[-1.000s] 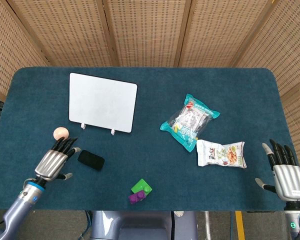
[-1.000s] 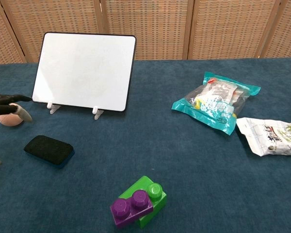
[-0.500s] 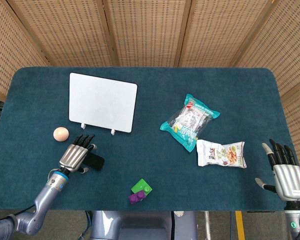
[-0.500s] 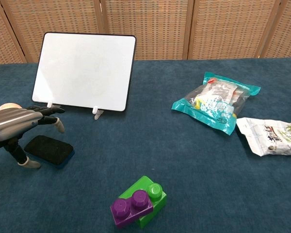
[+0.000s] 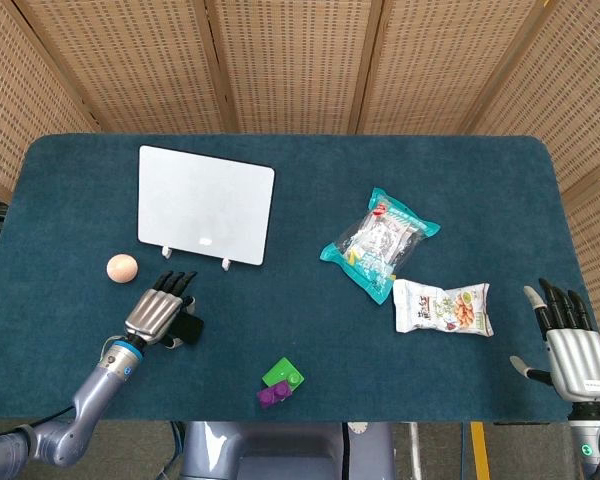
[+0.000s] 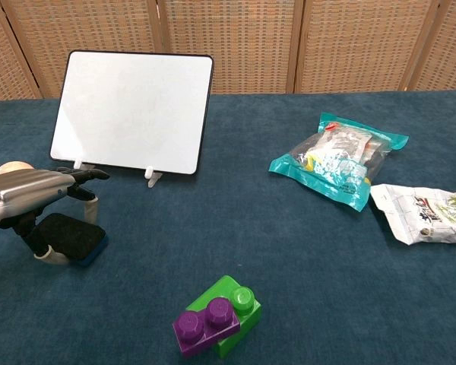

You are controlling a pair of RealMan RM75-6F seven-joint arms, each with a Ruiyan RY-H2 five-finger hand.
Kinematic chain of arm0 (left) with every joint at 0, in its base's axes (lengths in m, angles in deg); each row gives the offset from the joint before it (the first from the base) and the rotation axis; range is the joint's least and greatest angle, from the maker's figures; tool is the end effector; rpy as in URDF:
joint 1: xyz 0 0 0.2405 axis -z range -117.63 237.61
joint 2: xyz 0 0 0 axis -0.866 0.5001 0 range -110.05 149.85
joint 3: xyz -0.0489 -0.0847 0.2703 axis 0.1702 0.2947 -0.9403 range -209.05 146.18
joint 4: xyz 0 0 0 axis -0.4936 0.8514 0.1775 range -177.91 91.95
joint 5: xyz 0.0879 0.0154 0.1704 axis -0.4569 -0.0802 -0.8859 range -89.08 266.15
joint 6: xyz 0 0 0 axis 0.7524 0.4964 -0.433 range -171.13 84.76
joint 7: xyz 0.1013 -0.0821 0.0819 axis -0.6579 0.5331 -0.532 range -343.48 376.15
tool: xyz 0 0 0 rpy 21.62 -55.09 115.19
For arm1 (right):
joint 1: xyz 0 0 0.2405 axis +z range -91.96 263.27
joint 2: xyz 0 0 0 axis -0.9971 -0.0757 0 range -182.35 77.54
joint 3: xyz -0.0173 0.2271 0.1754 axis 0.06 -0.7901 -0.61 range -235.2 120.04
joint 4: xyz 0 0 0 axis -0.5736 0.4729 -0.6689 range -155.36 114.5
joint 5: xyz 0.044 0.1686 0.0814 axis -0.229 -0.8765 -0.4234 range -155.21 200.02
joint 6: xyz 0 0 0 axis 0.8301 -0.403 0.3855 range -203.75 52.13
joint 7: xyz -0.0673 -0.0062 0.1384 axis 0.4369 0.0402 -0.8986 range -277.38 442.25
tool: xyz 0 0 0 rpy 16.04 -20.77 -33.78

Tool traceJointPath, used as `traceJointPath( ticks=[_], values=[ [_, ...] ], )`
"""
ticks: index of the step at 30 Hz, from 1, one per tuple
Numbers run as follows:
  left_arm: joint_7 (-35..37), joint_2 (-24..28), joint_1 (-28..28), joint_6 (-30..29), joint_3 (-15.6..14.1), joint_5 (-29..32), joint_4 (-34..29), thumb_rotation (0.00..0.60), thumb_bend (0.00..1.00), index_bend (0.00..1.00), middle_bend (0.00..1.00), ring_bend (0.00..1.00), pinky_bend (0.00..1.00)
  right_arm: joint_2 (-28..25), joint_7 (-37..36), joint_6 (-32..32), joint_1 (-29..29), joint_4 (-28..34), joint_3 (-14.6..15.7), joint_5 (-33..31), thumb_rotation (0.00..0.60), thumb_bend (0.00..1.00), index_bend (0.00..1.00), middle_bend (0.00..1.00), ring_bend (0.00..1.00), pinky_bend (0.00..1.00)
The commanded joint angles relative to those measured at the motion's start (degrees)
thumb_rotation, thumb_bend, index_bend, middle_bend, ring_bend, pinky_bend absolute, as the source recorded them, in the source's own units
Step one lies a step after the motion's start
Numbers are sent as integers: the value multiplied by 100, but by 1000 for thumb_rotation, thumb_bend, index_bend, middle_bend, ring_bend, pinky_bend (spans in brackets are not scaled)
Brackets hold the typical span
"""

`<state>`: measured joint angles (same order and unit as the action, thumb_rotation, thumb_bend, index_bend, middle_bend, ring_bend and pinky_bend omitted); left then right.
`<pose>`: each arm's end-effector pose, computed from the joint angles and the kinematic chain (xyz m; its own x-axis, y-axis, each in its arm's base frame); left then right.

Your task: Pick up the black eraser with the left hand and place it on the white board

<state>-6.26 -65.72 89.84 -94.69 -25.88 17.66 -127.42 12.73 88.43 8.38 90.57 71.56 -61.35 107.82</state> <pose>-0.2547 0.3083 -0.0023 0.5590 0.3683 0.7429 0.8245 -0.3415 -0.4511 -0.3330 -0.1954 0.1841 0.4770 -0.0025 0.8789 -0.8789 -0.0019 0.4770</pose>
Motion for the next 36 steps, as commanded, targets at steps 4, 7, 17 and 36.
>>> traceJointPath(
  ticks=[4,7,17,36],
  values=[
    [640,285,-8,-645,213,-604,-123,600,260,530,0,0,0,0,-1,1,-1,2,1,0,600,53,0,0,0,0],
    [1066,147,12,-1368,376,-1239,313,600,254,531,0,0,0,1,2,0,0,2,0,-2,600,53,0,0,0,0],
    [2503,-980,628,-2644,969,-1920,2700,600,268,544,0,0,0,-2,1,-4,2,14,-2,-6,600,53,0,0,0,0],
    [3484,-2264,1652,-1656,1578,-925,5185,600,275,544,0,0,0,-17,-45,-46,23,22,-13,-32,600,53,0,0,0,0]
  ],
)
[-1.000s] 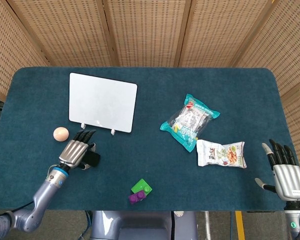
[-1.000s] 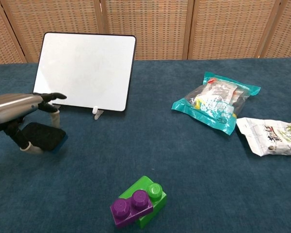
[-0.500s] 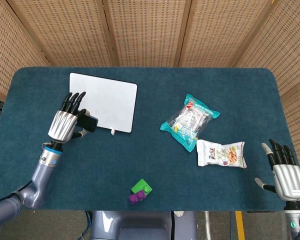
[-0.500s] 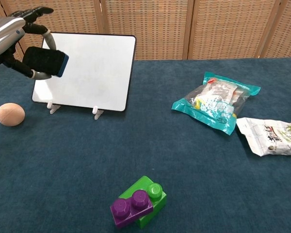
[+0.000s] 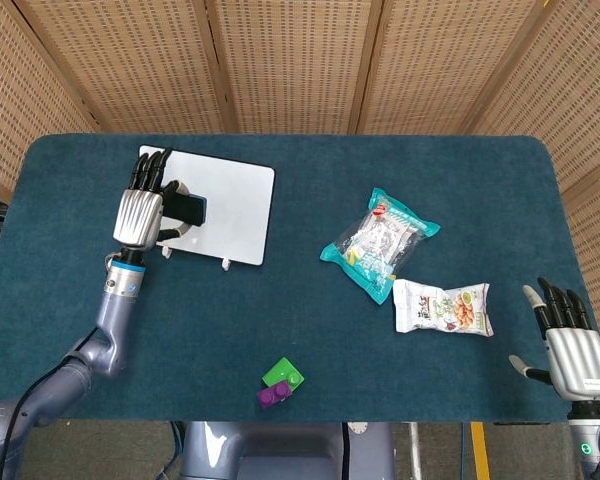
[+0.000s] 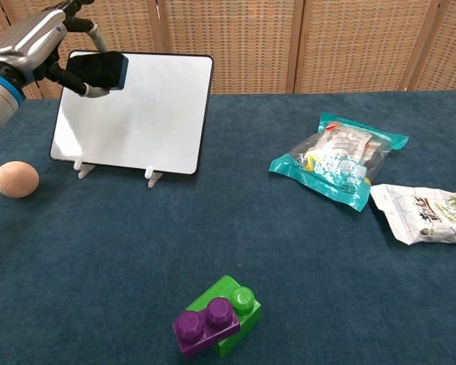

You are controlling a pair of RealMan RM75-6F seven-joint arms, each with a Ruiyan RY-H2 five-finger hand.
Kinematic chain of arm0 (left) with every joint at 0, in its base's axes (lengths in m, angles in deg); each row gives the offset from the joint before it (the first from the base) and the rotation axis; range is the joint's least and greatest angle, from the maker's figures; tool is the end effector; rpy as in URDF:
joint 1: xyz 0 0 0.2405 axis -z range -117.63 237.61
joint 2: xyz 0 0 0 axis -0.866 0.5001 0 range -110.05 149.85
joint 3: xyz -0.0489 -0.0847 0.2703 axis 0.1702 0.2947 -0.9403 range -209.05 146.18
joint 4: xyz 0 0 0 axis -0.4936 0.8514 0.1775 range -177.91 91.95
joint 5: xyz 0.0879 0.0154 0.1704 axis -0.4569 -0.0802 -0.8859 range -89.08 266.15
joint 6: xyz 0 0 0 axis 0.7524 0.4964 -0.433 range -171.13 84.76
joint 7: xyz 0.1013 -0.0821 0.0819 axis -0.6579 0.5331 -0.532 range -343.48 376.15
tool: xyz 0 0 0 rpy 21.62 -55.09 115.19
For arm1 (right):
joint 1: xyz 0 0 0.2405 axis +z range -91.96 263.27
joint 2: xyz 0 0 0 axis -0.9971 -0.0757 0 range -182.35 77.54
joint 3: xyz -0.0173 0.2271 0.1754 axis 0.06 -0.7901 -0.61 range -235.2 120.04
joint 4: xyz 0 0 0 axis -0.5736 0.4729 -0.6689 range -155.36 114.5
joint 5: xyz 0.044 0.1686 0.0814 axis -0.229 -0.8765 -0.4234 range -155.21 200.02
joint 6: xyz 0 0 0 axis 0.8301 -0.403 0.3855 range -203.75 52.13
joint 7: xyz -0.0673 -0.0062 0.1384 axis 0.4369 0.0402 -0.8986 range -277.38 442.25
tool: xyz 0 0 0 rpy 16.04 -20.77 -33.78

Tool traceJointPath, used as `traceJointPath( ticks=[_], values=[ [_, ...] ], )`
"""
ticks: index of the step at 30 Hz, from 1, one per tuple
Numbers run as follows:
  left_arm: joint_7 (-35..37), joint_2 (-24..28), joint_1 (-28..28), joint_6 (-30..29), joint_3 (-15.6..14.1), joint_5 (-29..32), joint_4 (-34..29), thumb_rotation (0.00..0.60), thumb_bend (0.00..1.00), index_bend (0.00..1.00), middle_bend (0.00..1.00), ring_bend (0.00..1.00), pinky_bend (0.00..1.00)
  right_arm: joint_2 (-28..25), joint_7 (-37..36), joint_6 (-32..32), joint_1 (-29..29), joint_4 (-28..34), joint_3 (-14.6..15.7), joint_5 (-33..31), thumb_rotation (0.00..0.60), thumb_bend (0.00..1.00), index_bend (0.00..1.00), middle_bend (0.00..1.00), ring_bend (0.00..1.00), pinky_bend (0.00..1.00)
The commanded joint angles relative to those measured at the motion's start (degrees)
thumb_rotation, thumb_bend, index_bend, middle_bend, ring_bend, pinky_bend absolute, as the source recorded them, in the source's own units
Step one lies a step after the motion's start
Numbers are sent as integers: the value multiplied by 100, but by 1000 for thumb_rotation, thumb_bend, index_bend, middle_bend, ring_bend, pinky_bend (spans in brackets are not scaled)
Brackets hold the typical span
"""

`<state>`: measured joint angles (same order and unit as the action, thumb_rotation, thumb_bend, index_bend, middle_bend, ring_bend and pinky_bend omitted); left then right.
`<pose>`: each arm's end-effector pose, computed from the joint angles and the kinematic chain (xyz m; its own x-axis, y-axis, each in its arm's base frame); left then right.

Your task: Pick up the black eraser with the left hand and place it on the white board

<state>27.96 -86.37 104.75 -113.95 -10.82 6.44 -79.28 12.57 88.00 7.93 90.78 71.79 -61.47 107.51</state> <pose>-0.1973 0.4488 0.0356 0.2585 -0.2406 0.9356 0.8978 -0.2976 -0.3246 -0.3327 -0.1970 0.1842 0.4687 -0.0071 0.8833 -0.8833 -0.0007 0.4687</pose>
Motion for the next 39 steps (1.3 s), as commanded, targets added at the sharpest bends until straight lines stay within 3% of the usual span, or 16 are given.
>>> traceJointPath(
  ticks=[1,10,17,39],
  values=[
    [110,-264,203,345,80,247,516,600,276,544,0,0,0,-2,-9,-5,3,-1,-1,-2,600,53,0,0,0,0],
    [356,-801,466,615,46,471,1637,600,274,544,0,0,0,-8,-33,-24,14,-5,-2,-5,600,53,0,0,0,0],
    [147,-1232,625,671,96,698,2307,600,268,544,0,0,0,-12,-56,-32,18,-6,0,-6,600,53,0,0,0,0],
    [42,-1507,863,1074,57,994,2754,600,260,540,0,0,0,-18,-94,-47,28,-10,0,-13,600,53,0,0,0,0]
  ],
)
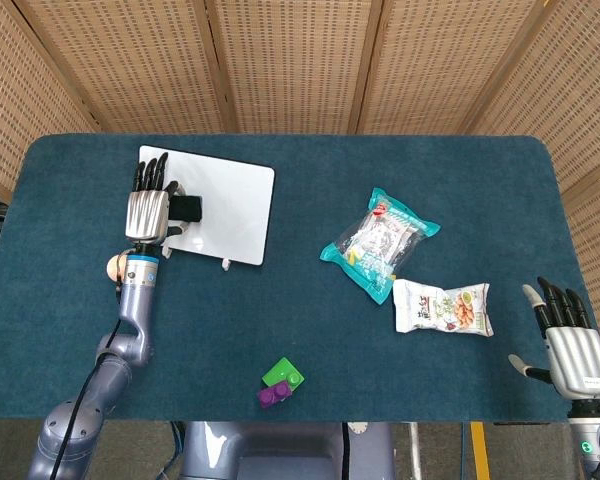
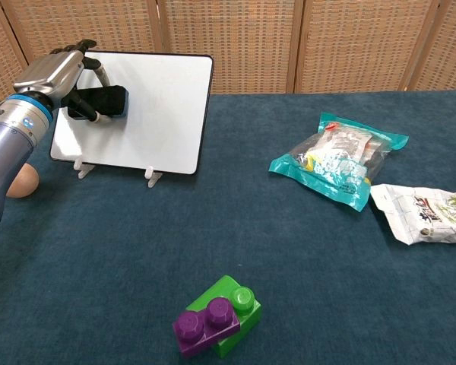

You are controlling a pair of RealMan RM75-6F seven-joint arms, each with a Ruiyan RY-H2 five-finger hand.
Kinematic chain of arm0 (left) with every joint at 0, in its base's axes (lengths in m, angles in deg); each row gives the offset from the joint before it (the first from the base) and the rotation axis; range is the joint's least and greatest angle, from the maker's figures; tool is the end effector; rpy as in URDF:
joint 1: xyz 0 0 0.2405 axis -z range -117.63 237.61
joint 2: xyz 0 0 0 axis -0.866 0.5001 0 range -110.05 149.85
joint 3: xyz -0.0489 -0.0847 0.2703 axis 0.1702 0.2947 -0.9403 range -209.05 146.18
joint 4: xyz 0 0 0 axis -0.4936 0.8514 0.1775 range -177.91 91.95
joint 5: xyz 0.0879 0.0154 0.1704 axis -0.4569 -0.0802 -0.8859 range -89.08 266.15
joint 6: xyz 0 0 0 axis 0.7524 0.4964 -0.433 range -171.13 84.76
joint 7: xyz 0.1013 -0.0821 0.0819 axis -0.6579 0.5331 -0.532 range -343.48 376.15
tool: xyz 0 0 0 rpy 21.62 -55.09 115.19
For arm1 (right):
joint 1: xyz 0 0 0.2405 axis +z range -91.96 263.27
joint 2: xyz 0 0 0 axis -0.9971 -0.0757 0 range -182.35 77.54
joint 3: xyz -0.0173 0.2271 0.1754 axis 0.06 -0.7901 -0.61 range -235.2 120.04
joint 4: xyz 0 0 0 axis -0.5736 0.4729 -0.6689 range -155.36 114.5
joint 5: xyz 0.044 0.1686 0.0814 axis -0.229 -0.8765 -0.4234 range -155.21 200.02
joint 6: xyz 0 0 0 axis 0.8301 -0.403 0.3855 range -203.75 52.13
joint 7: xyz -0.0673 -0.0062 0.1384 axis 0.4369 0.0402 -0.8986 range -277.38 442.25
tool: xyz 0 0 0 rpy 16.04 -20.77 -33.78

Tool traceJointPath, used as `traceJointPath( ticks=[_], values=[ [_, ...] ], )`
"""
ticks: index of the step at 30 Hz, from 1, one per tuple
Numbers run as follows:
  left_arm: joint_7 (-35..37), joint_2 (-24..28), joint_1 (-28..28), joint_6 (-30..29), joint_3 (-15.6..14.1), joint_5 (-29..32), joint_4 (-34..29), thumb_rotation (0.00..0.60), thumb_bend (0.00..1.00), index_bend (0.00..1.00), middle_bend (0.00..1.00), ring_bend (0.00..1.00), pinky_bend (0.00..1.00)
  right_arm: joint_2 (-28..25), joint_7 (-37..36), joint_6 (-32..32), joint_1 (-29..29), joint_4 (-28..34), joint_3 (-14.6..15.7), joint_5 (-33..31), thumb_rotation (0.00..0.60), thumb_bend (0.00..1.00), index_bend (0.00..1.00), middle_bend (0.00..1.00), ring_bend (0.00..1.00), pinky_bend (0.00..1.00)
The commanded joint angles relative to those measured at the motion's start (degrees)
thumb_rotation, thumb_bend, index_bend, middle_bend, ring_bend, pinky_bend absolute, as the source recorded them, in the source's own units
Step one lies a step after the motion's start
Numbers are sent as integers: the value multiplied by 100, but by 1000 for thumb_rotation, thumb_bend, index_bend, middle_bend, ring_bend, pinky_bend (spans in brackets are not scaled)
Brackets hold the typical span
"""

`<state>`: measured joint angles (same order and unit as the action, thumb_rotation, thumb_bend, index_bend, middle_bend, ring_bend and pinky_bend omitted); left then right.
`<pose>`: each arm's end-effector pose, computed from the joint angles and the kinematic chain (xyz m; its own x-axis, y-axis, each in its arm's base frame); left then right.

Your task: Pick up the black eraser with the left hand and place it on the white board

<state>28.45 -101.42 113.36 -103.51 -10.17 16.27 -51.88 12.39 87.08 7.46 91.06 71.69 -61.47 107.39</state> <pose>-0.2034 0.4732 -0.0117 0.3774 -0.1759 0.9092 0.9141 -0.0864 -0.3962 -0.3330 -0.1987 0.1844 0.4586 -0.0129 0.8885 -0.8886 -0.0032 0.4586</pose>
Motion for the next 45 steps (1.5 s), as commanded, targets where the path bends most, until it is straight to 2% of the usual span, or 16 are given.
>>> traceJointPath(
  ticks=[1,6,7,10,12,14,25,30,33,35,38,40,45],
  values=[
    [-9,-2,2,45,-17,14,19,600,260,540,0,0,0,1,-3,2,0,0,-1,-1,600,53,0,0,0,0],
    [1,-12,-17,81,-48,33,35,600,258,523,0,0,0,3,-6,6,-1,-3,0,1,600,53,0,0,0,0],
    [36,-11,-27,74,-66,28,31,600,256,474,0,0,0,4,-6,7,-2,-4,0,1,600,53,0,0,0,0],
    [115,-8,-41,60,-94,29,33,600,246,209,0,0,0,4,-6,7,-2,-4,1,2,600,53,0,0,0,0],
    [134,-10,-45,75,-103,39,40,600,242,79,0,0,0,4,-8,7,-2,-6,2,1,600,53,0,0,0,0],
    [127,-14,-47,80,-110,50,56,600,239,12,0,0,0,5,-11,9,-2,-7,2,3,600,53,0,0,0,0],
    [260,10,-85,-68,-213,17,22,600,232,0,0,0,0,7,-20,10,-1,-12,3,4,600,53,0,0,0,0],
    [860,256,-301,-709,-494,-284,-172,600,228,0,0,0,0,6,-41,9,1,-19,1,5,600,53,0,0,0,0],
    [1211,602,-548,-1008,-738,-523,-413,600,217,0,0,0,0,8,-40,11,2,-20,1,8,600,53,0,0,0,0],
    [1276,887,-728,-1085,-874,-638,-592,600,176,0,0,0,0,8,-32,13,2,-18,1,11,600,53,0,0,0,0],
    [1298,1476,-1025,-1113,-1069,-780,-1173,600,47,0,0,0,0,10,-11,15,3,-11,2,13,600,53,0,0,0,0],
    [1226,1810,-1177,-1119,-1130,-806,-1582,600,2,0,0,0,0,11,5,15,5,-6,0,12,600,53,0,0,0,0],
    [715,3109,-1797,-1142,-1249,-688,-3522,600,0,0,0,0,0,10,65,9,14,23,-4,7,600,53,0,0,0,0]
  ],
)
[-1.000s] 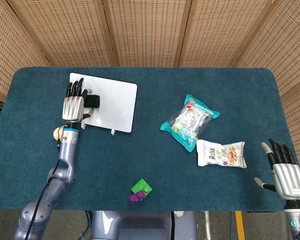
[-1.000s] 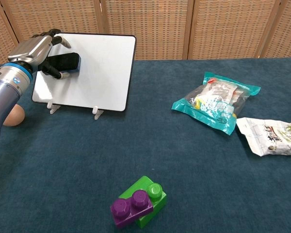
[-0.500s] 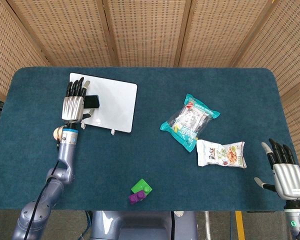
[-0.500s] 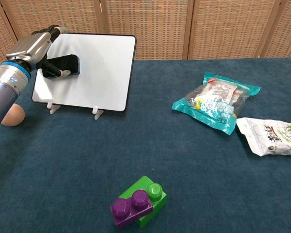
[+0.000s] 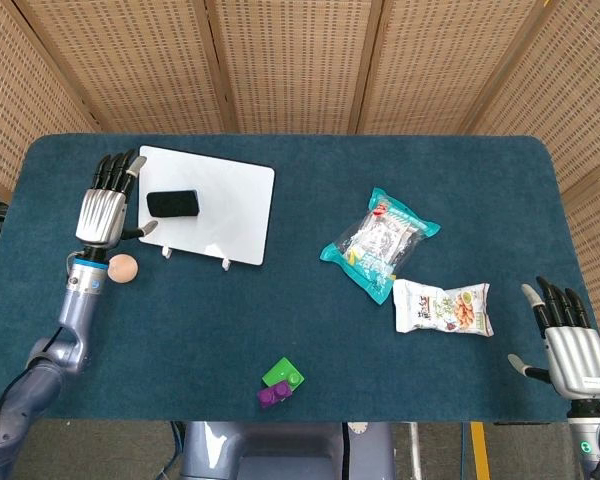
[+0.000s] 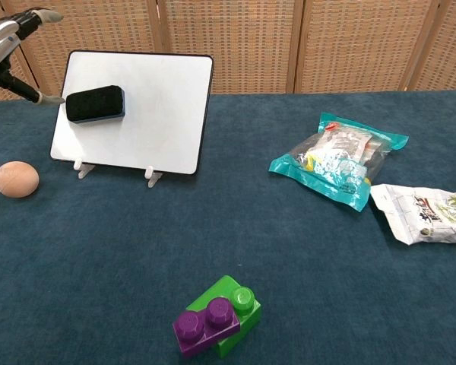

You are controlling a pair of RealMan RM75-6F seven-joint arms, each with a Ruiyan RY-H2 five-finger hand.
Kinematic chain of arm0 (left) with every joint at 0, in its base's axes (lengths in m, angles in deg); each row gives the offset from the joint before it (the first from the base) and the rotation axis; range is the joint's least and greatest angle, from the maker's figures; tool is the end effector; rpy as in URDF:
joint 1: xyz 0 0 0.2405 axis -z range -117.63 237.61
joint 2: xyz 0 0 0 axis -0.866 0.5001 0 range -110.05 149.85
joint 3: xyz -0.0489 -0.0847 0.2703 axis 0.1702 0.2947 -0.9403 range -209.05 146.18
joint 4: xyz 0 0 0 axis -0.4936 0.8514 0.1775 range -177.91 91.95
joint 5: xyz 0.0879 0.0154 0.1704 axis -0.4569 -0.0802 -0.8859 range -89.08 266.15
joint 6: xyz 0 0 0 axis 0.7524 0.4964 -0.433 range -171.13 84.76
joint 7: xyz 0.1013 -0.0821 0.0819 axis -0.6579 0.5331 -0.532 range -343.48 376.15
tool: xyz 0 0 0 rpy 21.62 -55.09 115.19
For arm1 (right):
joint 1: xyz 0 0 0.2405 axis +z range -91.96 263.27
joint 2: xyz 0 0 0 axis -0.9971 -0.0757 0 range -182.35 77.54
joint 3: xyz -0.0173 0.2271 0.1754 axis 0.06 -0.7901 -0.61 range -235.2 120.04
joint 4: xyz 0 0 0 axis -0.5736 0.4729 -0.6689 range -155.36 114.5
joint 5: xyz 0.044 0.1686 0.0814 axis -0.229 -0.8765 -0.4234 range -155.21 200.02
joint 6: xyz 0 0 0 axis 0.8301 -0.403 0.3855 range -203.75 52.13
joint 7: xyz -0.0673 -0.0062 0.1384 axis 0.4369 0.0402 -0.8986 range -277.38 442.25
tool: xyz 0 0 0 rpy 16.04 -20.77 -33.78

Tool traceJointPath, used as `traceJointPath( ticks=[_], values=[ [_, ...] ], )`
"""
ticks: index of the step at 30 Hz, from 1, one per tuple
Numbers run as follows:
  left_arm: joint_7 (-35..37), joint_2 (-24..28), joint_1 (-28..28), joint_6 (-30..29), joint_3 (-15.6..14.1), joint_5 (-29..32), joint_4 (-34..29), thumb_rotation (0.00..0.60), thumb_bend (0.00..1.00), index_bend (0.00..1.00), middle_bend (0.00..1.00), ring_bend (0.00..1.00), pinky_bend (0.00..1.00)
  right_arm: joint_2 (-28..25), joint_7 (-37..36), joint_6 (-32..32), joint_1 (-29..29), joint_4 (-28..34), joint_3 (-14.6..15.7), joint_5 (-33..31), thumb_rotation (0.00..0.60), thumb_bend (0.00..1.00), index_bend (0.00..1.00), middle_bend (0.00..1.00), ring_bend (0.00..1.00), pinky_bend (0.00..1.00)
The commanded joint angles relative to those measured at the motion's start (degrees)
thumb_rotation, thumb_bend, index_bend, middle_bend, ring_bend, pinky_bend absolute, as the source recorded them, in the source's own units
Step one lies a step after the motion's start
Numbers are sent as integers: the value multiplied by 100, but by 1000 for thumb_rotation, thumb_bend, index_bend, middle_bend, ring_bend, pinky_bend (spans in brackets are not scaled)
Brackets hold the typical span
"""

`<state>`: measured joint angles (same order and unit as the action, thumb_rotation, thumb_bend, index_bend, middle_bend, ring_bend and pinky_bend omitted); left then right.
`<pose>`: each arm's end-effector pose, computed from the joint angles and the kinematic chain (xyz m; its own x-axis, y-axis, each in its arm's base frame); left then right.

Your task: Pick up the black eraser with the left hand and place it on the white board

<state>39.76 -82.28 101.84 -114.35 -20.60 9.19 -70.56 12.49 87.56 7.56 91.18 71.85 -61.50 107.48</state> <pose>-0.2604 0.4442 0.0736 0.3235 -0.2040 0.9240 0.8930 -0.2571 -0.3695 -0.3316 -0.1994 0.1838 0.4622 -0.0098 0.8867 -0.8868 -0.0070 0.4622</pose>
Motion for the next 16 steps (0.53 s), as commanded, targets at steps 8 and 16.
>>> traceJointPath(
  ticks=[8,16],
  values=[
    [-1120,2848,-1850,-148,-457,694,-4544,600,0,0,0,0,0,8,60,26,-8,20,0,3,600,53,0,0,0,0],
    [-1390,3083,-2232,-281,-766,464,-5094,600,0,0,0,0,0,20,68,45,-16,12,1,8,600,53,0,0,0,0]
  ],
)
